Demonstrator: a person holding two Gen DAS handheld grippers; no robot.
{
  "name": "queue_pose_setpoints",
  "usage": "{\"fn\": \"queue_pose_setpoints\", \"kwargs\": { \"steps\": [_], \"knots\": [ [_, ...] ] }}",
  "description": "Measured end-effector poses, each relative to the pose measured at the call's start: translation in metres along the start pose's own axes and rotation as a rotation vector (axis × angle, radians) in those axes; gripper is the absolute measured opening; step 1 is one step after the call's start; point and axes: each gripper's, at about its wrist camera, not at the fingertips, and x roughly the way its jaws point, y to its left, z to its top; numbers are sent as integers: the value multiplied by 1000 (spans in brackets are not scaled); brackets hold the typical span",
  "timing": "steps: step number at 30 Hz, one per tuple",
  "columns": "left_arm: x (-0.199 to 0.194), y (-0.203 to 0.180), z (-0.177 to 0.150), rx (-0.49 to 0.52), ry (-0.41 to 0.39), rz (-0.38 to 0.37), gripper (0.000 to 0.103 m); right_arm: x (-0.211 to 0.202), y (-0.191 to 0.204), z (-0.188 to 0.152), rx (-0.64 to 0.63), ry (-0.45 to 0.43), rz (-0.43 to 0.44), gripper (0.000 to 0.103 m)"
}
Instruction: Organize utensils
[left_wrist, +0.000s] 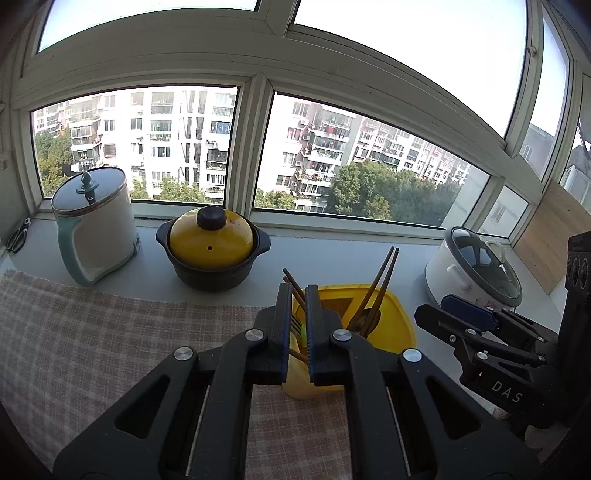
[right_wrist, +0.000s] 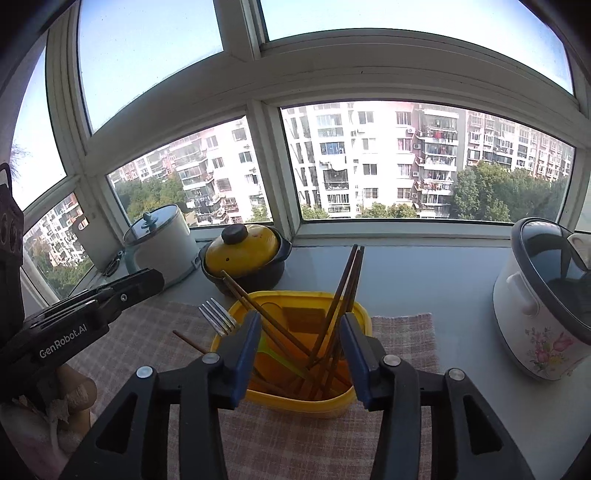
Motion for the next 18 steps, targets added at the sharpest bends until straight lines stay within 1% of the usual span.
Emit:
{"fn": "queue_pose_setpoints", "kwargs": {
  "steps": [2, 4, 6, 8, 9, 10, 12, 14, 16, 18],
  "knots": [
    [-11, -1, -3, 24, -9, 9, 4, -9, 3, -1, -4, -10, -5, 50],
    [-22, -1, -7, 41, -16, 19, 5, -21, 7, -3, -7, -31, -18, 66],
    [-32, -1, -11, 55, -19, 18, 5, -33, 12, -4, -14, -57, -30, 71],
    [-42, 0, -16, 70, -24, 23, 24, -43, 16, -6, -25, -71, -41, 74],
    [-48, 1, -19, 75, -29, 27, 44, -47, 19, -6, -31, -77, -45, 77],
    [-54, 1, -21, 78, -39, 29, 55, -53, 21, -7, -37, -85, -47, 81],
    [-65, 2, -27, 87, -49, 35, 56, -60, 27, -8, -44, -102, -55, 86],
    [-74, 2, -32, 100, -49, 40, 59, -67, 31, -10, -44, -114, -61, 88],
    [-81, 2, -38, 115, -50, 46, 73, -73, 34, -13, -42, -121, -63, 92],
    [-88, 1, -43, 130, -56, 61, 78, -78, 37, -16, -44, -131, -69, 96]
  ]
}}
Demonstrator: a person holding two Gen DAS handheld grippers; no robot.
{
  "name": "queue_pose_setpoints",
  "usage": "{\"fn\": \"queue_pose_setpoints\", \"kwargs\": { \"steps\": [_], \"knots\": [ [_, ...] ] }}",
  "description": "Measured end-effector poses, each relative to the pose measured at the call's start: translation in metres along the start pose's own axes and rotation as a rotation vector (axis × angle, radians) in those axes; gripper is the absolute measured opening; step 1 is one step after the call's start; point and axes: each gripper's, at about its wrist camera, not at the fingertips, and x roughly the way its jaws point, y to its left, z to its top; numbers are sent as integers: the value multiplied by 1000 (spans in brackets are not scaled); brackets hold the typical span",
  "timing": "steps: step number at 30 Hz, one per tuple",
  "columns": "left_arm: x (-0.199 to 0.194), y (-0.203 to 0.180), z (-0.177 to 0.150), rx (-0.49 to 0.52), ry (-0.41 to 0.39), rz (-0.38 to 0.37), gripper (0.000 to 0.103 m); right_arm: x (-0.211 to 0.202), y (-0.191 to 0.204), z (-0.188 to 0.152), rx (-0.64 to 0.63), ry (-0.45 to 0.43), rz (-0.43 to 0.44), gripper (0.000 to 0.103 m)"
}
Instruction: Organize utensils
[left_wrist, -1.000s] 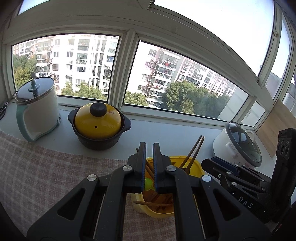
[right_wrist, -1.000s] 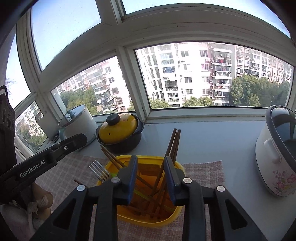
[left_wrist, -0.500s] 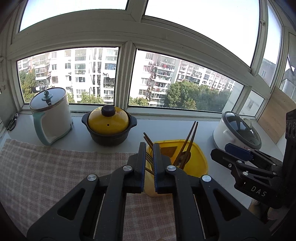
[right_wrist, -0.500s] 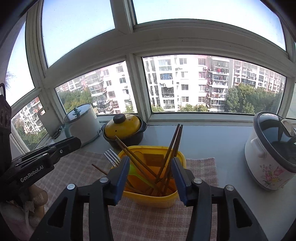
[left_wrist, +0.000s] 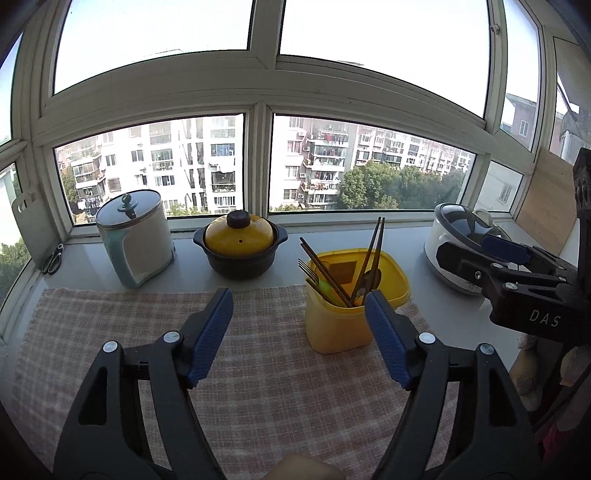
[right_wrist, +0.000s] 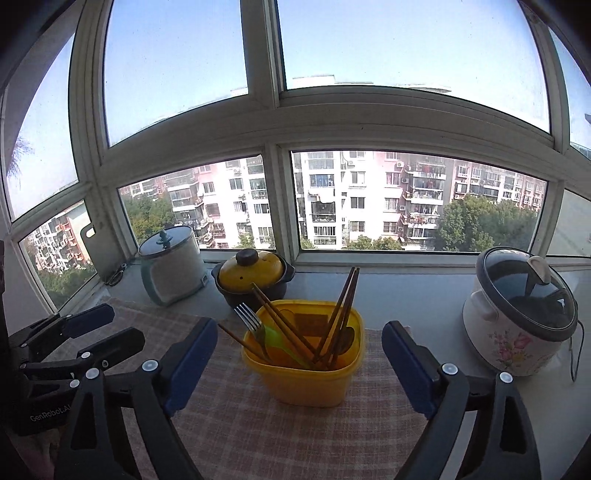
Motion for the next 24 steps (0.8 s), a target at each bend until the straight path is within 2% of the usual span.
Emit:
{"fn": "queue_pose_setpoints", "kwargs": {
  "steps": [2, 4, 10, 19, 24],
  "knots": [
    [-7, 0, -3, 7, -3, 8, 80, -6, 3, -3, -6, -9, -7, 99],
    [-13, 0, -6, 3, -1, 9, 86, -12, 4, -5, -7, -19, -15, 103],
    [-24, -7, -14, 9, 1, 61, 102, -25, 5, -12, 8, -41, -36, 103],
    [-32, -8, -25, 1, 26, 132, 103, -32, 1, -20, 38, -50, -58, 103],
    [-32, -6, -26, -12, 38, 140, 103, -34, 5, -22, 11, -55, -75, 103]
  ]
}}
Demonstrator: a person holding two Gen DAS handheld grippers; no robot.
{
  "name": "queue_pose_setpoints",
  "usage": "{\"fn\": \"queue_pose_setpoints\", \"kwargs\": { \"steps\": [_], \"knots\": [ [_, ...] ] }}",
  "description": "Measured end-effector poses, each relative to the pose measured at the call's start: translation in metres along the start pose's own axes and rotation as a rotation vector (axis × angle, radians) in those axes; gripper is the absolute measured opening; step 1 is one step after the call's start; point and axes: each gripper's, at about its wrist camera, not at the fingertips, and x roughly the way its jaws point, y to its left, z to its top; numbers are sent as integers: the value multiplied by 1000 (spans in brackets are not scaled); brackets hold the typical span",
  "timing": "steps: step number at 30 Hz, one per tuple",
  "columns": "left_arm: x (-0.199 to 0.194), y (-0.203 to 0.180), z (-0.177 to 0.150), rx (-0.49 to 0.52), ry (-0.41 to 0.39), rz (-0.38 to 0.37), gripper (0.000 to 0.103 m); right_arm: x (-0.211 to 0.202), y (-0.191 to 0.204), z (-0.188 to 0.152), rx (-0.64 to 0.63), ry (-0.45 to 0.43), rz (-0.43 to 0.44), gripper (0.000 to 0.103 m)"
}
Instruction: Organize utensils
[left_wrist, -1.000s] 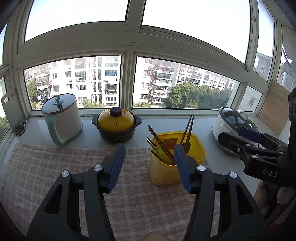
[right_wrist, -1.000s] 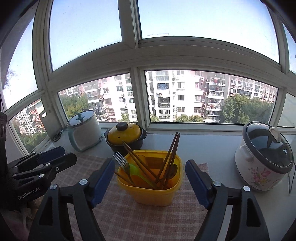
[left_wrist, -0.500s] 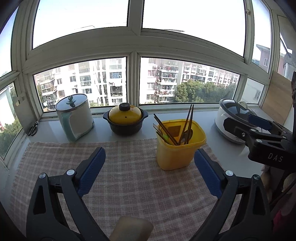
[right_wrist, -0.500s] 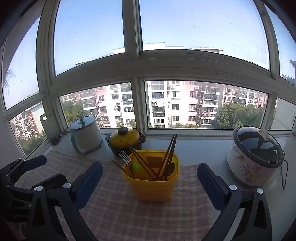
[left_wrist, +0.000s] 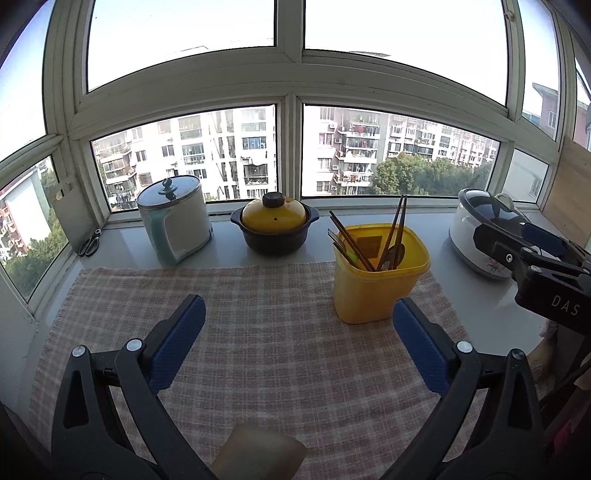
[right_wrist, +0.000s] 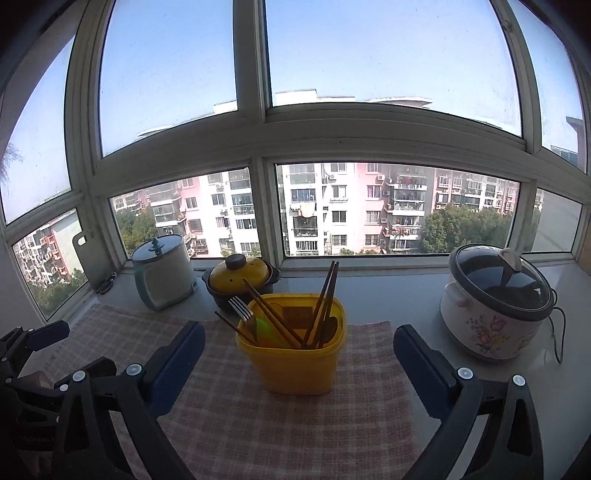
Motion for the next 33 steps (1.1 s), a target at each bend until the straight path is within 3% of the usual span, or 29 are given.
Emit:
{"fn": "queue_pose_setpoints", "kwargs": {
  "steps": [33],
  "knots": [
    [0, 0, -2, 2, 28, 65, 103, 2, 2, -9, 13, 31, 7, 103]
  ]
}}
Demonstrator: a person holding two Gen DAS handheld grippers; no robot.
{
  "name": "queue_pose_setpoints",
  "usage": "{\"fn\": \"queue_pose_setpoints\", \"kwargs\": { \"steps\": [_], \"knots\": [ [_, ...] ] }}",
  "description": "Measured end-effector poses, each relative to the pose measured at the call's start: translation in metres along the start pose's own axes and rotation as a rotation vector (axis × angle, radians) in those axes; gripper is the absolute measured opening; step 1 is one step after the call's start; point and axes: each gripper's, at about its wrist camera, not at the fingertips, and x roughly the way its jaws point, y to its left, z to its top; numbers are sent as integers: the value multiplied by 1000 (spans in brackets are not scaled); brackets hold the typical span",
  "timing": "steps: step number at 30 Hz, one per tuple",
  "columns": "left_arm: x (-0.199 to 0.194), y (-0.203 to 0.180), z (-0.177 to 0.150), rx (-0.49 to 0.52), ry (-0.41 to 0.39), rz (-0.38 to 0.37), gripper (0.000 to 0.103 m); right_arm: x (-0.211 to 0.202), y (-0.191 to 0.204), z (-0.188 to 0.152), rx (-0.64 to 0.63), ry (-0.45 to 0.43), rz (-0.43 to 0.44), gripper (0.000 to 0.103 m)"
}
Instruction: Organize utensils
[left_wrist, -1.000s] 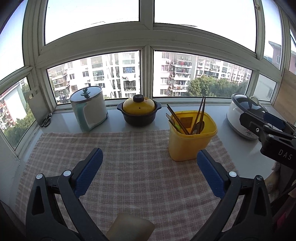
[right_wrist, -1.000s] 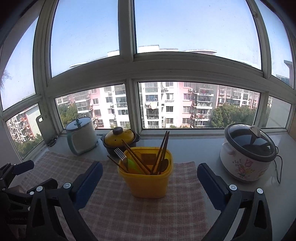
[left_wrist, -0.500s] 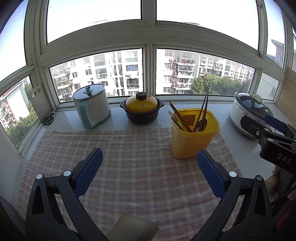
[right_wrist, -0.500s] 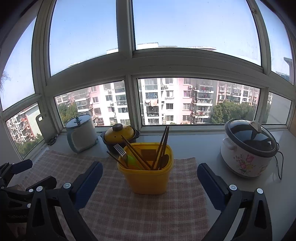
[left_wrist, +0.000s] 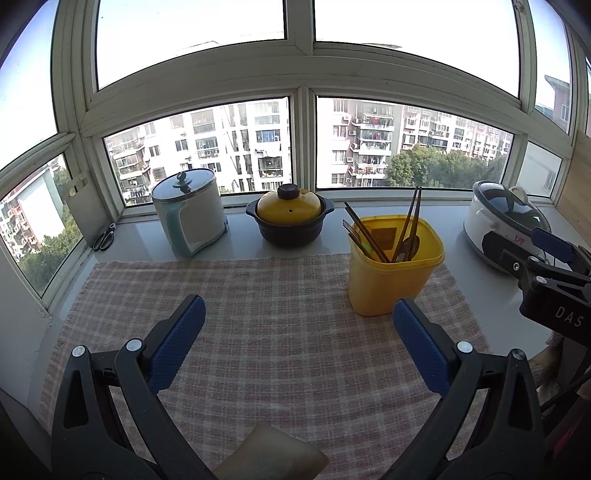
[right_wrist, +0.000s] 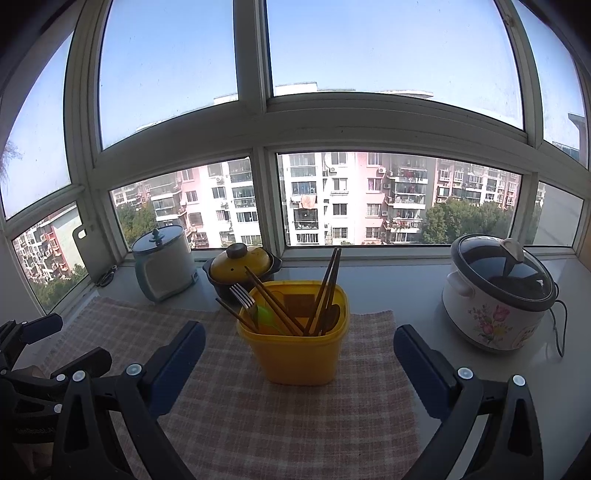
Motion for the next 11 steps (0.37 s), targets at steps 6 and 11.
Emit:
{"fn": "queue_pose_setpoints", "kwargs": {
  "steps": [6, 11],
  "knots": [
    [-1, 1, -1, 6, -11, 20, 103, 2, 1, 0, -3, 1, -2, 103],
    [-1, 0, -2, 11, -29, 25, 103, 4, 2, -1, -4, 7, -1, 103]
  ]
}}
